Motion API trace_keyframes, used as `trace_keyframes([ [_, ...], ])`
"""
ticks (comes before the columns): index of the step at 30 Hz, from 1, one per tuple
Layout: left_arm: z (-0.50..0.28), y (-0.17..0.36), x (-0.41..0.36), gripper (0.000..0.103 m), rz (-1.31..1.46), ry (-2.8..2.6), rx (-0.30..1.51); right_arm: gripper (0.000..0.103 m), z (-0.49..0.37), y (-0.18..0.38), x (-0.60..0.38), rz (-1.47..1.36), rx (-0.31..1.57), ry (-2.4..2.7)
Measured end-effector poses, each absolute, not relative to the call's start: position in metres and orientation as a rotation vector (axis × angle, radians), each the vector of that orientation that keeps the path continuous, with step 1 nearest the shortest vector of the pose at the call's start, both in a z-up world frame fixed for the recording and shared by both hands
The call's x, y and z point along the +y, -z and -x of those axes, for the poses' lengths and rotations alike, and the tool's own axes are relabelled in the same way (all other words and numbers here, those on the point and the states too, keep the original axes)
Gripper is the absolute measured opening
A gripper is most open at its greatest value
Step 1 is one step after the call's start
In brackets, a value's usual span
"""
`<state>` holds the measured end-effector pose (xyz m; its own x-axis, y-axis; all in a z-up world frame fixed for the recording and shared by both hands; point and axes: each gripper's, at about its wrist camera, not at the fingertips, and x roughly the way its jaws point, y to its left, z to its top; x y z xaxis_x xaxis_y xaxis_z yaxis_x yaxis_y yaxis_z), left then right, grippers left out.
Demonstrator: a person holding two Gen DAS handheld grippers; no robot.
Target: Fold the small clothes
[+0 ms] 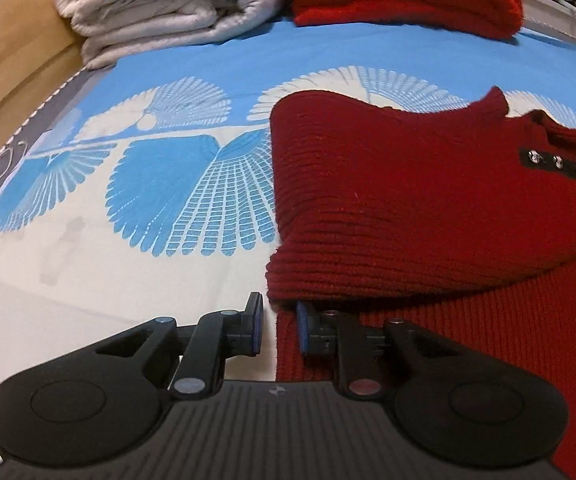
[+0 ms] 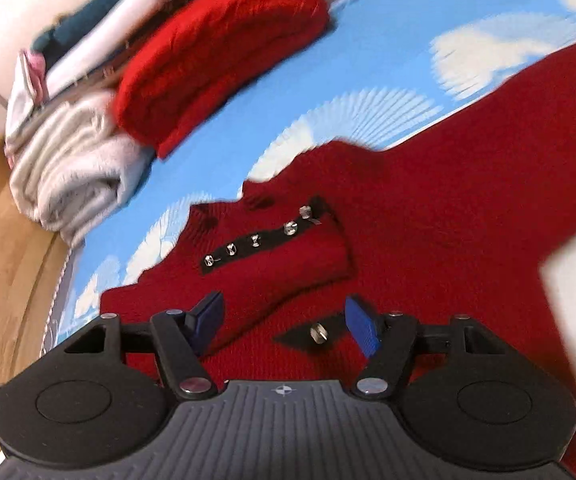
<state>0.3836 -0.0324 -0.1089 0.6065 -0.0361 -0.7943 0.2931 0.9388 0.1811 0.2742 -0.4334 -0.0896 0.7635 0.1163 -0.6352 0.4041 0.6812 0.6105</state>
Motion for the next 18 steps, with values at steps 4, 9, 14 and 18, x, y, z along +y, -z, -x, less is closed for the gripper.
trace_keyframes([
  [4, -0.387, 0.108, -0.027, 0.025, -0.255, 0.205, 0.927, 0.074, -0.327, 0.12, -0.422, -0.728, 0.758, 0.259],
  [9, -0.385, 0.11, -0.03, 0.025, -0.281, 0.215, 0.918, 0.007, -0.34, 0.106, -0.397, -0.513, 0.725, 0.232],
  [14, -0.385, 0.108, -0.023, 0.035, -0.243, 0.235, 0.956, 0.007, -0.288, 0.072, -0.416, -0.538, 0.669, 0.292],
  [18, -0.376, 0.109, -0.03, 0.062, -0.335, 0.195, 0.925, 0.007, -0.286, 0.109, -0.43, -0.545, 0.778, 0.33],
])
